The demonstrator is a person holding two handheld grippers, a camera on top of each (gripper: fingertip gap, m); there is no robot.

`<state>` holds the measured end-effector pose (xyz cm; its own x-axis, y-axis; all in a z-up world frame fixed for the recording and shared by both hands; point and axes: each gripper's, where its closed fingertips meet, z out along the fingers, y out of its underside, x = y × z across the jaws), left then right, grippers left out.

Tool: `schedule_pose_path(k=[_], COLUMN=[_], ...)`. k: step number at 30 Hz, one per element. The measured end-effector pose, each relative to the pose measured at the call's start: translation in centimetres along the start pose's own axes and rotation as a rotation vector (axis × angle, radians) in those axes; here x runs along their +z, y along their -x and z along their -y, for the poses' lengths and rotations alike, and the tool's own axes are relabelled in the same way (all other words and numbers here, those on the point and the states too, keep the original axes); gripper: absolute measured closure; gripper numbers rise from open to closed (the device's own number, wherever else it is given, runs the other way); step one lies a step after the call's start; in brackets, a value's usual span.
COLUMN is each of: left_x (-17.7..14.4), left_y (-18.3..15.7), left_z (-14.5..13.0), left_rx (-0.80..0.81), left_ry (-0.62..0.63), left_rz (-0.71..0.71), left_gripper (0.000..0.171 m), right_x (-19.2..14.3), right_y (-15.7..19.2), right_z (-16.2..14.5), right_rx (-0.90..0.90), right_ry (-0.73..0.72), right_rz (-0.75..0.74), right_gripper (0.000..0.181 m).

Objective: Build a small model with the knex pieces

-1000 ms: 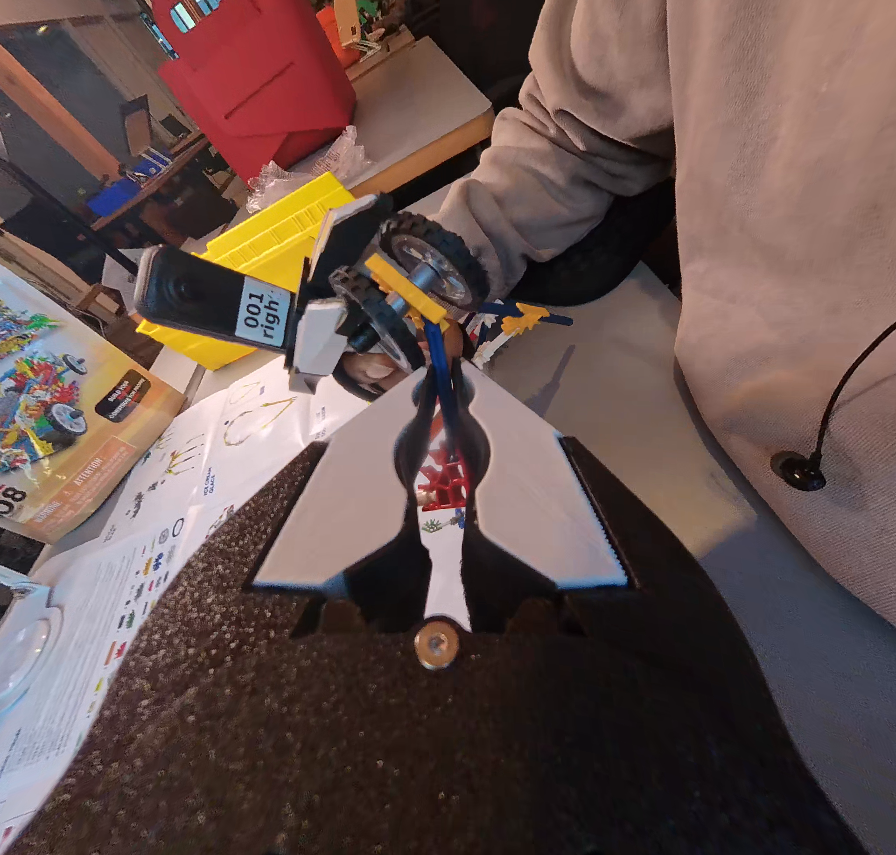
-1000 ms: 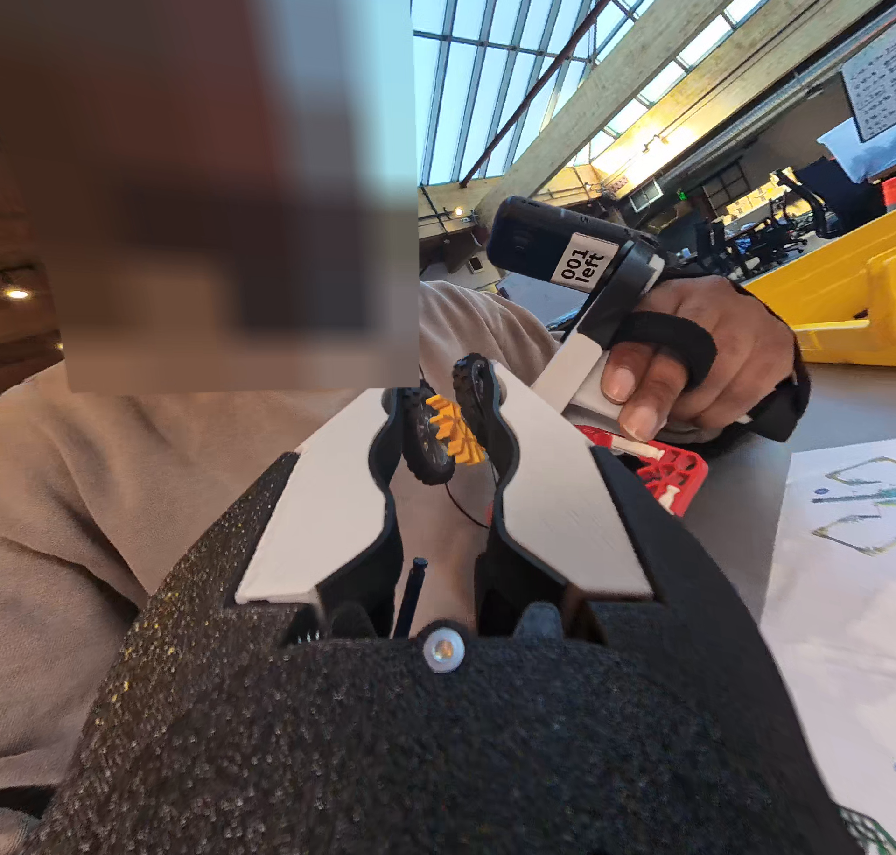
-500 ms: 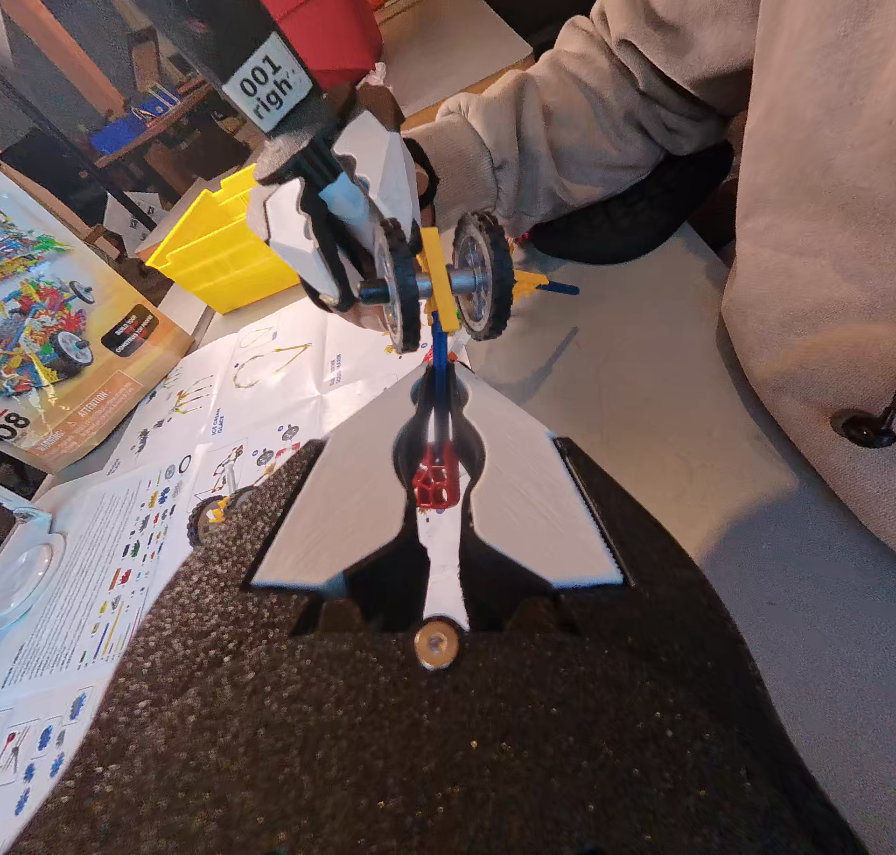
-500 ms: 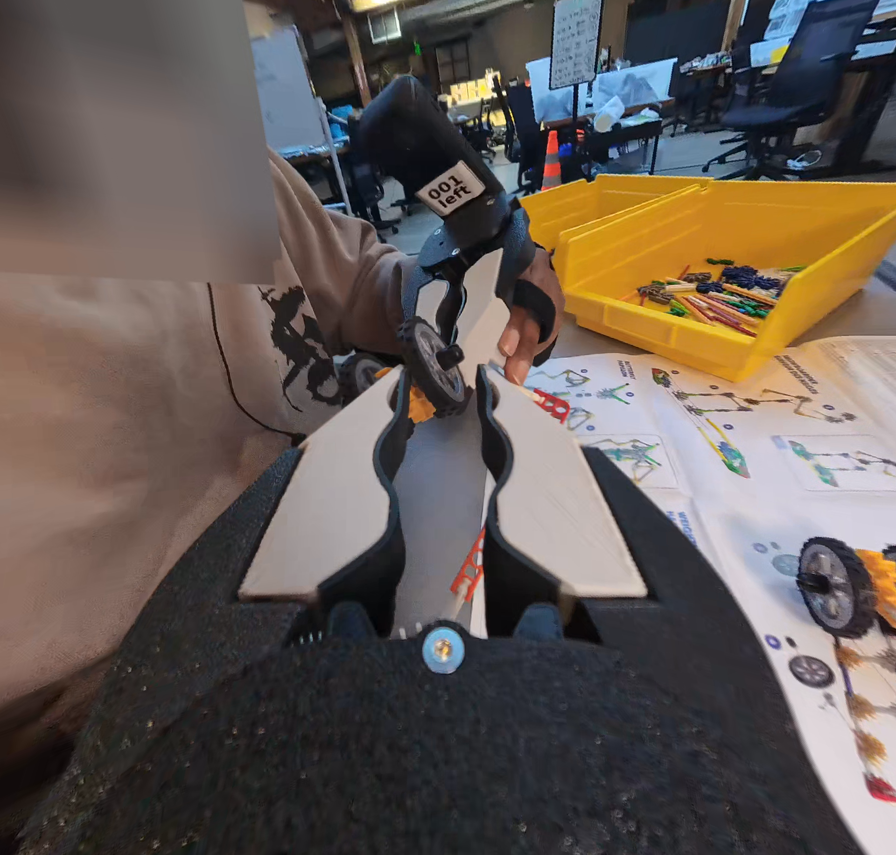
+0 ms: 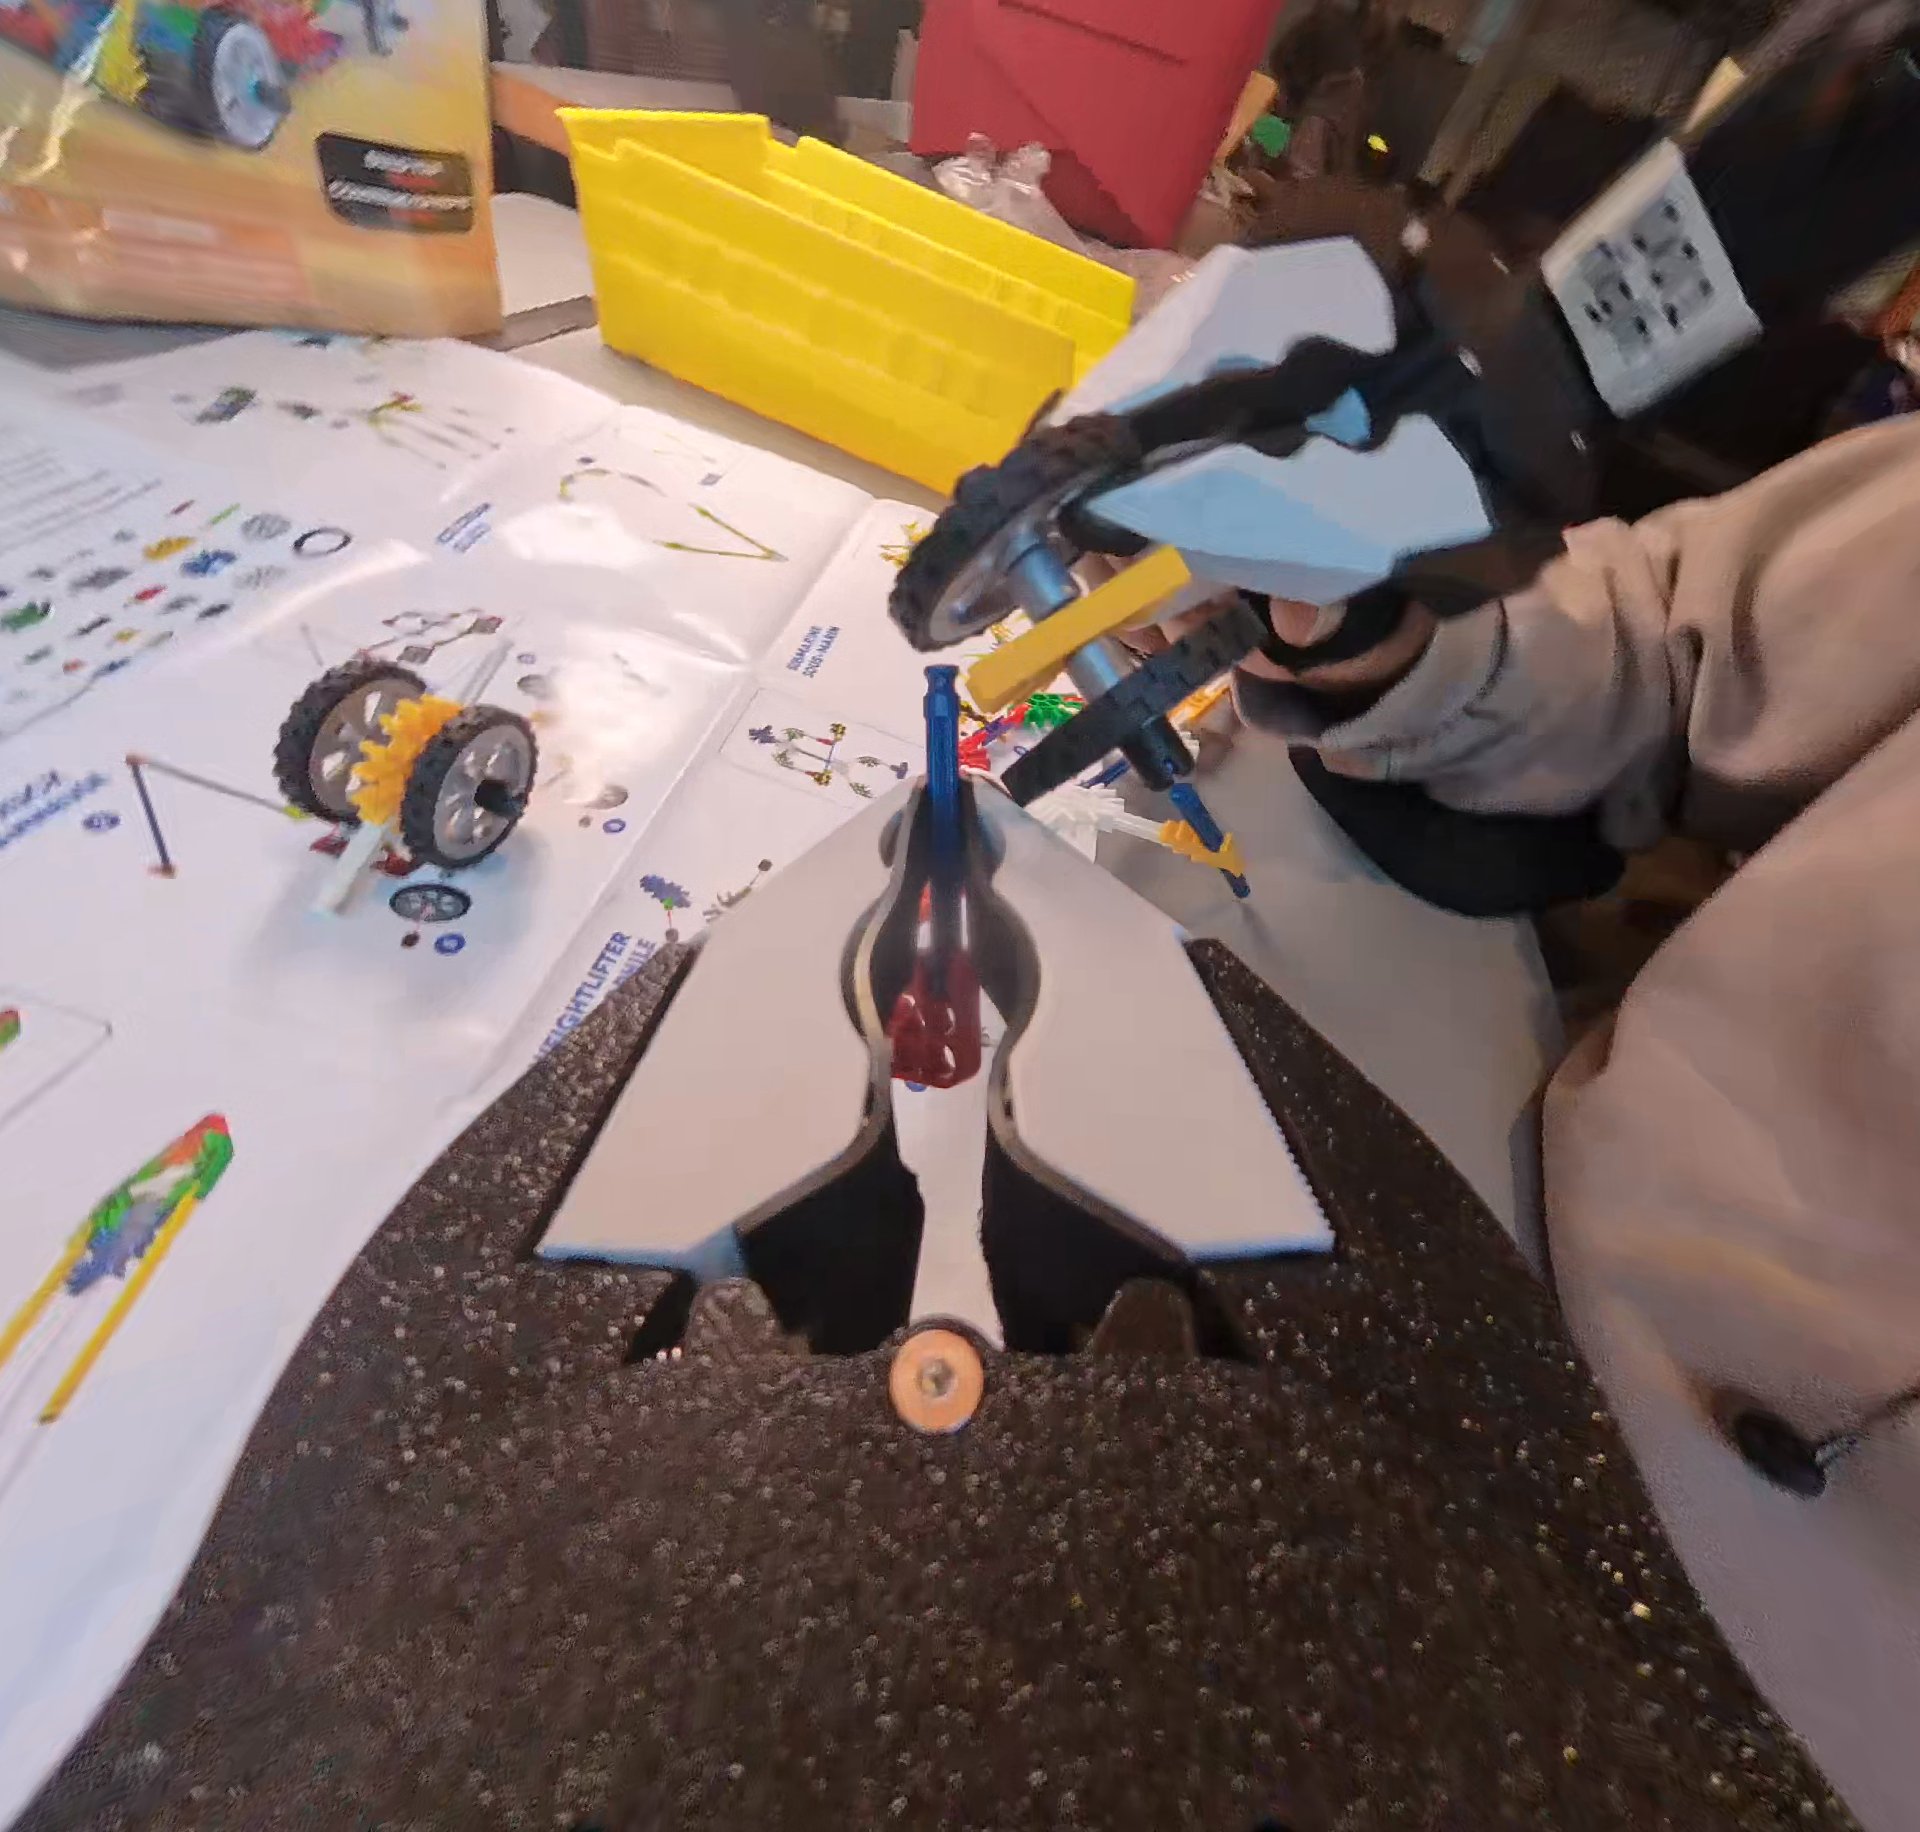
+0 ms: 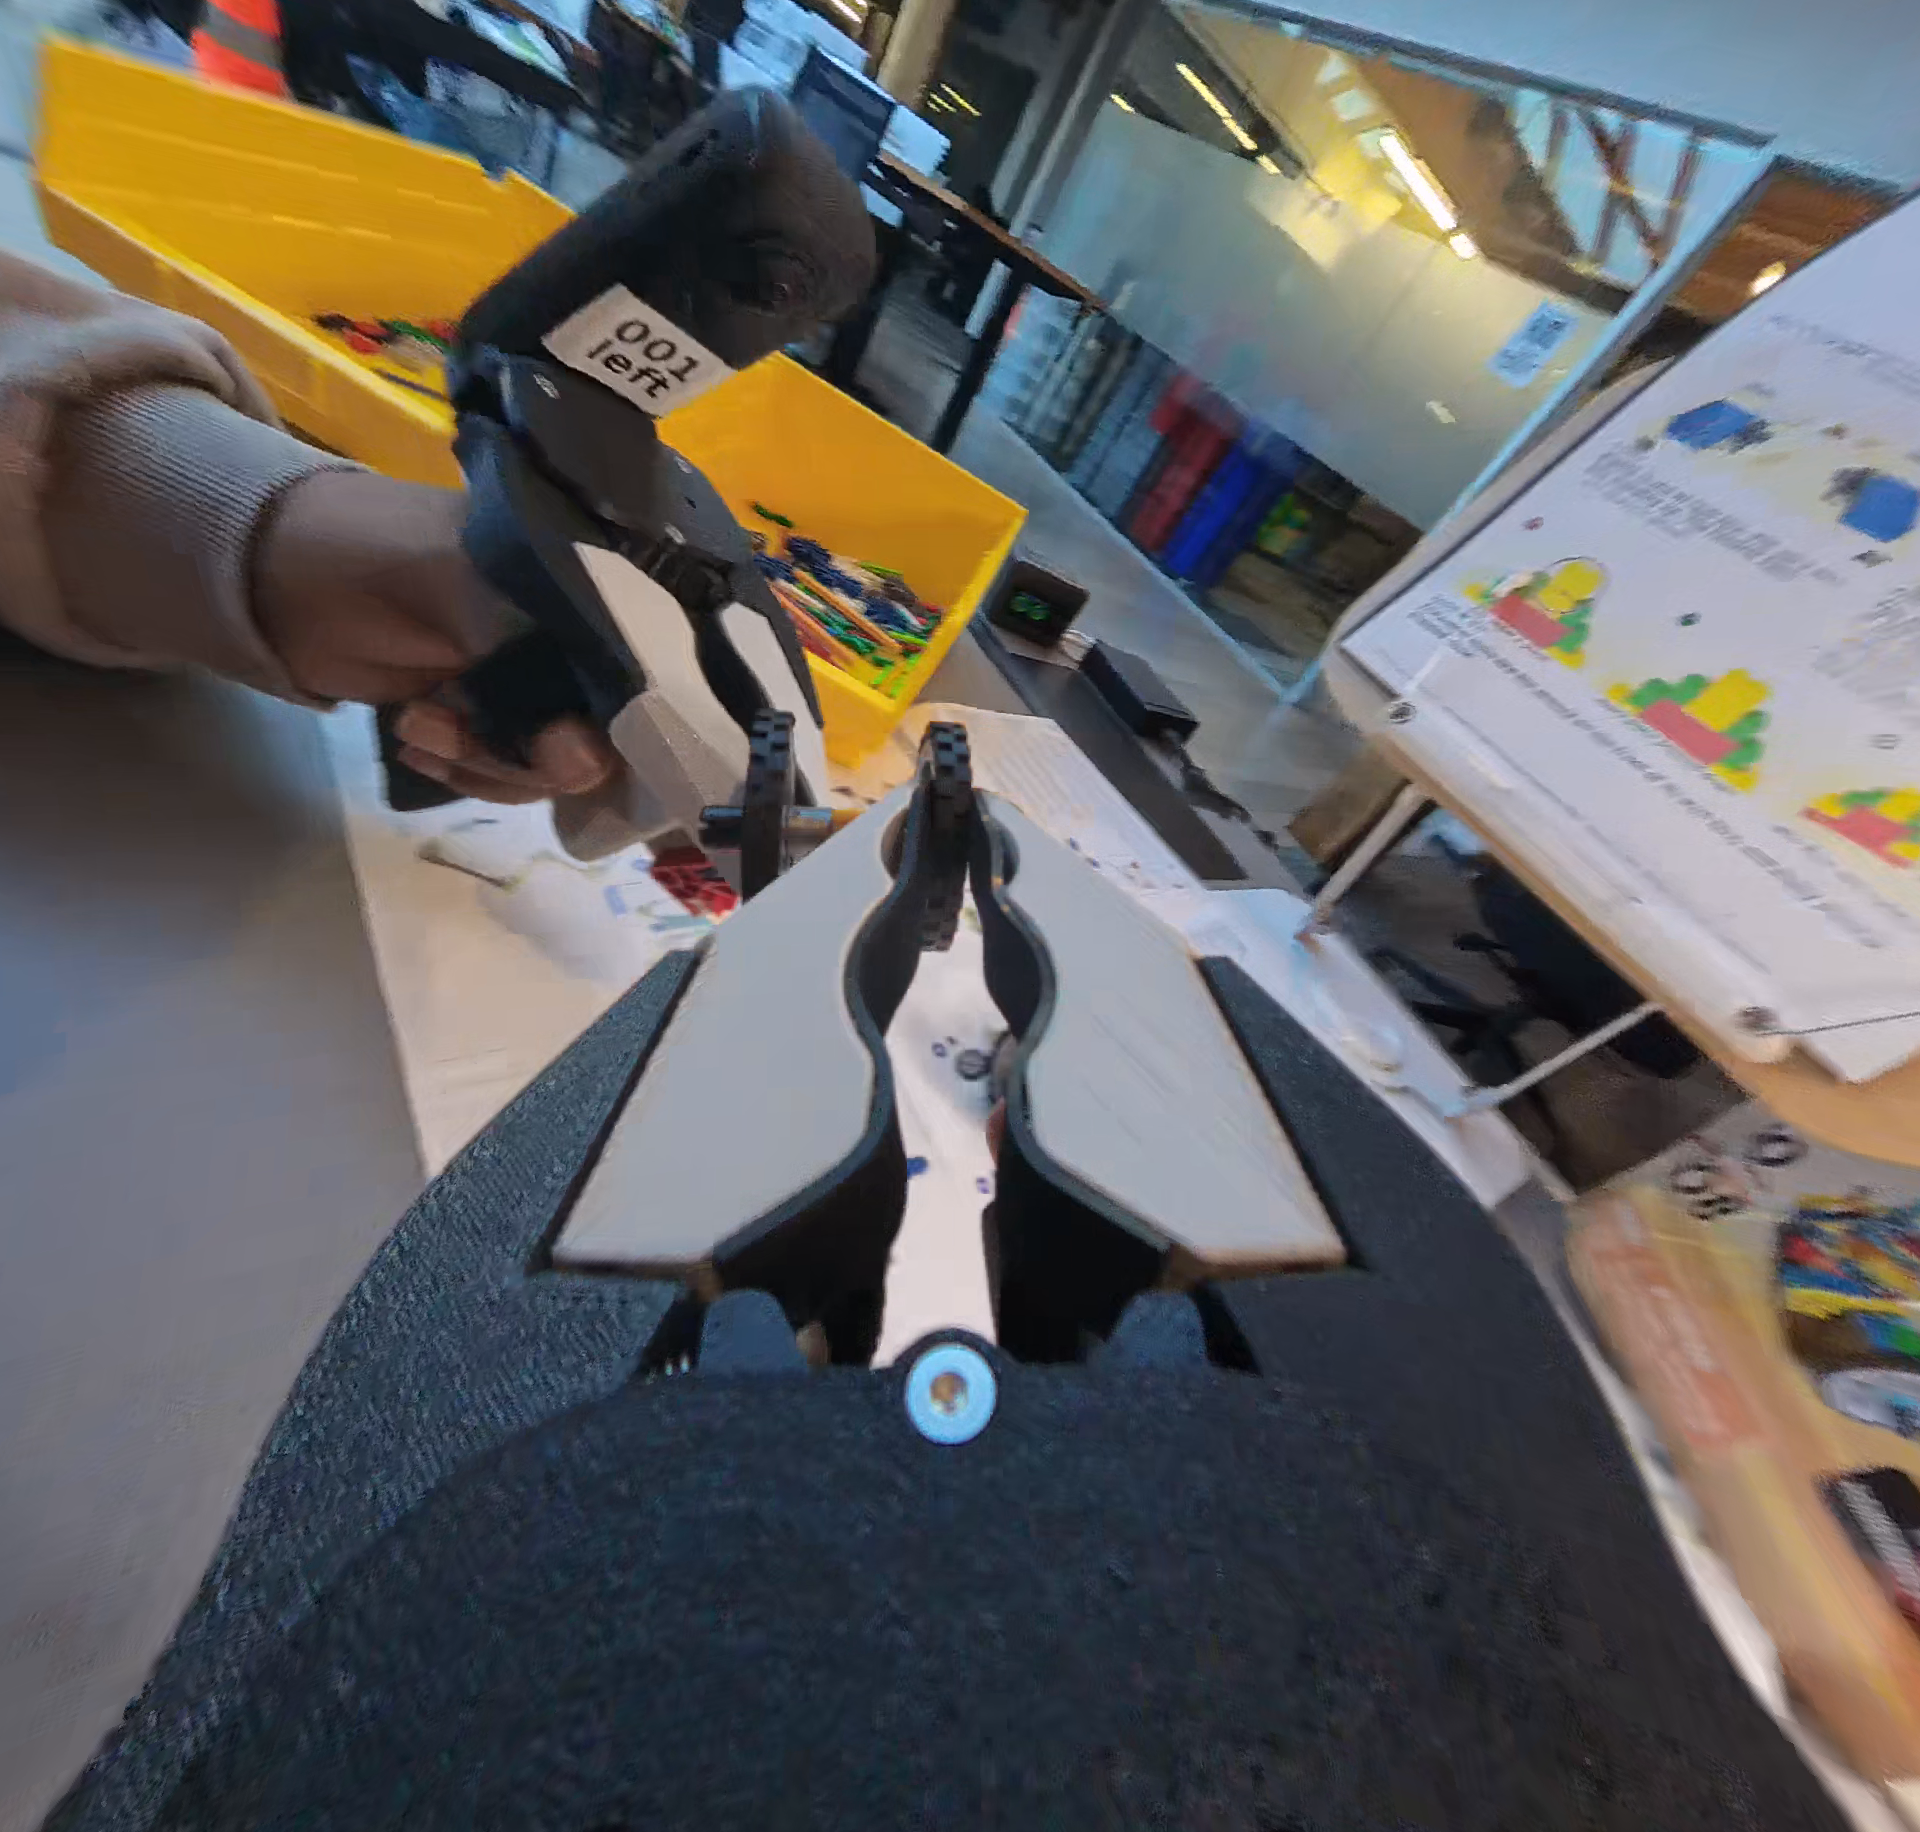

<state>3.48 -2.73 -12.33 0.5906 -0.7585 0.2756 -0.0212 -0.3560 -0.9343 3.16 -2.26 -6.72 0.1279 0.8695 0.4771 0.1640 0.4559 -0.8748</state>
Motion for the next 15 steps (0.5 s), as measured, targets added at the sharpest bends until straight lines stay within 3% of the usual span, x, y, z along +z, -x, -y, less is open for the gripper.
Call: schedule_pose_path(k=[2,4,9,12,15], left_x=[0.4,0.6,-0.7,-1.7,-2.3], left_y=[0.6,0.8,2.7,4.1,4.6], left_z=[0.1,0.5,0.2,-0.4,-0.6], left_rx=[-0.133,-0.294,-0.307,-0.231,-0.208], left_ry=[-0.031,-0.082,-0.078,-0.035,-0.017], left_rz=[0.011,-0.03,0.016,0.104,0.13], left_gripper=[0.171,0.171,0.17,0.17,0.169], right_x=[0.1,0.2,-1.6,-2.3,-2.2], right_y=[-0.4,-0.6,-5.8,-8.3,-8.3], right_z=[0.1,0.2,0.0,-1.8,-4.8], right_rx=[-0.226,-0.333,-0.013,0.151,0.333], right_ry=[0.018,0.033,-0.028,0.015,0.097], right_rz=[-0.123,-0.176,-0.207,-0.182,-0.085], right_gripper=[0.179,0.179,0.177,0.178,0.177])
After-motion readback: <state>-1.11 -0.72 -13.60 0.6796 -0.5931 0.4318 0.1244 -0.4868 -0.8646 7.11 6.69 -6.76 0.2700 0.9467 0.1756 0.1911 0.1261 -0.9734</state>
